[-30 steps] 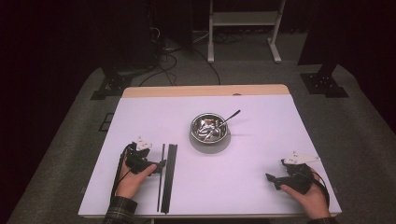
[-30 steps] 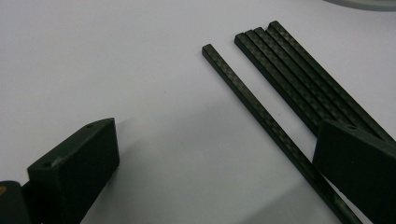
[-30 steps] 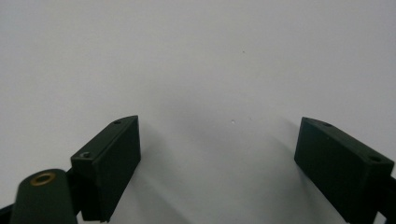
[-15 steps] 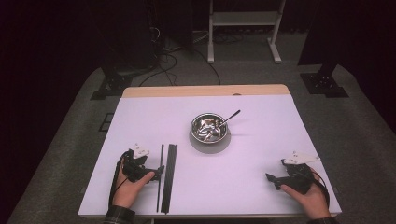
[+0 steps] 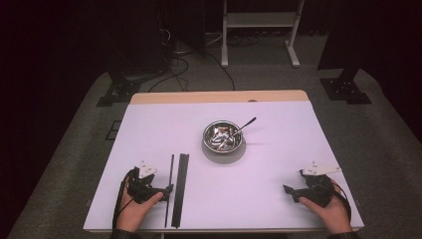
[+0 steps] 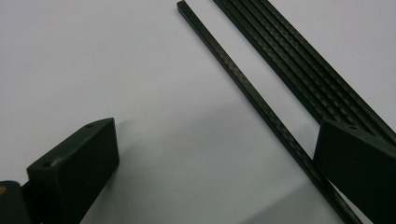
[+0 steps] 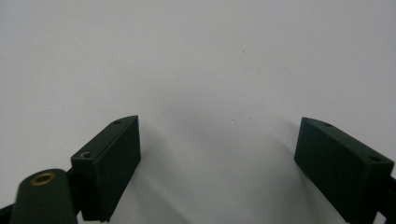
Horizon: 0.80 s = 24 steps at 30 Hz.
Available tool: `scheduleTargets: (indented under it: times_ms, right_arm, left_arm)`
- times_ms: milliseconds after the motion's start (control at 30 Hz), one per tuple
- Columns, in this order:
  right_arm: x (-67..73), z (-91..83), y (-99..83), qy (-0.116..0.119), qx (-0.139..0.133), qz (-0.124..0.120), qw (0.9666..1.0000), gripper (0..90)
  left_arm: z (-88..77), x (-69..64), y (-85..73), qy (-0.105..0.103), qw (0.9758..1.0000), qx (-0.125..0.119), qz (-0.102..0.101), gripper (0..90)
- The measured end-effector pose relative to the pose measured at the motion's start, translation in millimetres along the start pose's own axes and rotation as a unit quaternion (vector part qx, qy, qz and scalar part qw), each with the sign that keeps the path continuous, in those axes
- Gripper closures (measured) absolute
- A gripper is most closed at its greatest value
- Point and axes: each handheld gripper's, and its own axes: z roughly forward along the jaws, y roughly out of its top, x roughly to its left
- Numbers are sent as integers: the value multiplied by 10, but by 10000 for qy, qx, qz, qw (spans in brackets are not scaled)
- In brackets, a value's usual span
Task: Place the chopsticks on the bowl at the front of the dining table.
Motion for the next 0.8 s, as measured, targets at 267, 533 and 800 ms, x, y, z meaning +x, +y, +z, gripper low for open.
scheduleTargets:
  times_ms: [267, 533, 800]
  right_arm:
    - [1, 0, 0, -3, 0, 3, 10000, 127]
    - [0, 1, 1, 1, 5, 12, 10000, 127]
    - [0, 1, 1, 0, 4, 12, 10000, 127]
  left_arm:
    - [-89, -56, -85, -56, 10000, 10, 52, 0]
    - [-194, -128, -189, -99, 9999, -3, 83, 0]
    - [-278, -158, -266, -152, 9998, 22, 153, 0]
